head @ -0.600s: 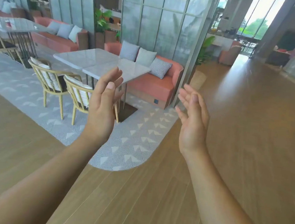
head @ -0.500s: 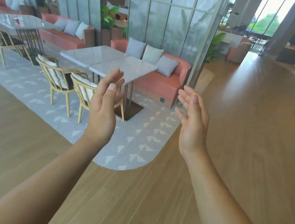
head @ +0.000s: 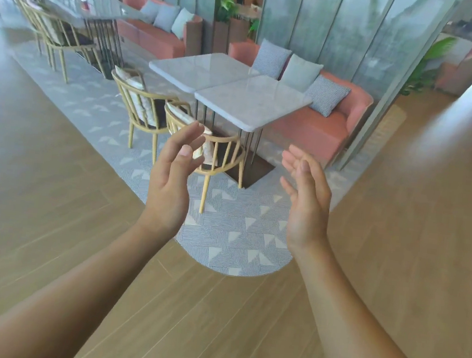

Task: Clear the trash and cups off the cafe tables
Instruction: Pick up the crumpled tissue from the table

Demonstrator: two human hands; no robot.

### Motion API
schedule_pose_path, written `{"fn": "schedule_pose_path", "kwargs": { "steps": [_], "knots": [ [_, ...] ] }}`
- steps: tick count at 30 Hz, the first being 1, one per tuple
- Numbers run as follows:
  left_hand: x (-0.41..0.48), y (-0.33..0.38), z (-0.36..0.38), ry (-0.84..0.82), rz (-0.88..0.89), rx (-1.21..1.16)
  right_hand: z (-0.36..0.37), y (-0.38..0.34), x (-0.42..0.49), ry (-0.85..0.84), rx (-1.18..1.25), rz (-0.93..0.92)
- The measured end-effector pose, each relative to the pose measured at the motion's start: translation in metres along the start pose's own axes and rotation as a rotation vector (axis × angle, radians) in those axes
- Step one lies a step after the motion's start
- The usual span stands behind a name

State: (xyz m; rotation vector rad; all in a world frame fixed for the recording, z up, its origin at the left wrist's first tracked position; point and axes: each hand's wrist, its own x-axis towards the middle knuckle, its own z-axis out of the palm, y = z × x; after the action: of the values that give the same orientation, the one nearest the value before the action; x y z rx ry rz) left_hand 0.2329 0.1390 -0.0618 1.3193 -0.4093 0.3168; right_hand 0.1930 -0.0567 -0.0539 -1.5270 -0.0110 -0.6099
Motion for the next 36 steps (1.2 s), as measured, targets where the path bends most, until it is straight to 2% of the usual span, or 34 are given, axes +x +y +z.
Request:
{"fn": "schedule_pose_path", "kwargs": {
  "steps": [5, 16, 25, 30, 36],
  "knots": [
    [0.037, -0.026, -0.046, 0.011, -0.028, 0.027, 0.049, 0.037, 0.036, -0.134, -0.021, 0.06],
    [0.14, -0.103, -0.13, 0.063, -0.075, 0.125, 0.143, 0.121, 0.153, -0.321, 0.032, 0.103],
    [0.254, -0.179, -0.135, 0.28, -0.058, 0.181, 0.212, 0.199, 0.288, -0.496, 0.093, 0.143],
    [0.301, -0.201, -0.141, 0.407, -0.081, 0.181, 0.254, 0.221, 0.354, -0.698, 0.057, 0.159],
    [0.351, -0.217, -0.173, 0.427, -0.107, 0.234, 0.292, 0.252, 0.414, -1.059, -0.126, 0.167]
  ]
}}
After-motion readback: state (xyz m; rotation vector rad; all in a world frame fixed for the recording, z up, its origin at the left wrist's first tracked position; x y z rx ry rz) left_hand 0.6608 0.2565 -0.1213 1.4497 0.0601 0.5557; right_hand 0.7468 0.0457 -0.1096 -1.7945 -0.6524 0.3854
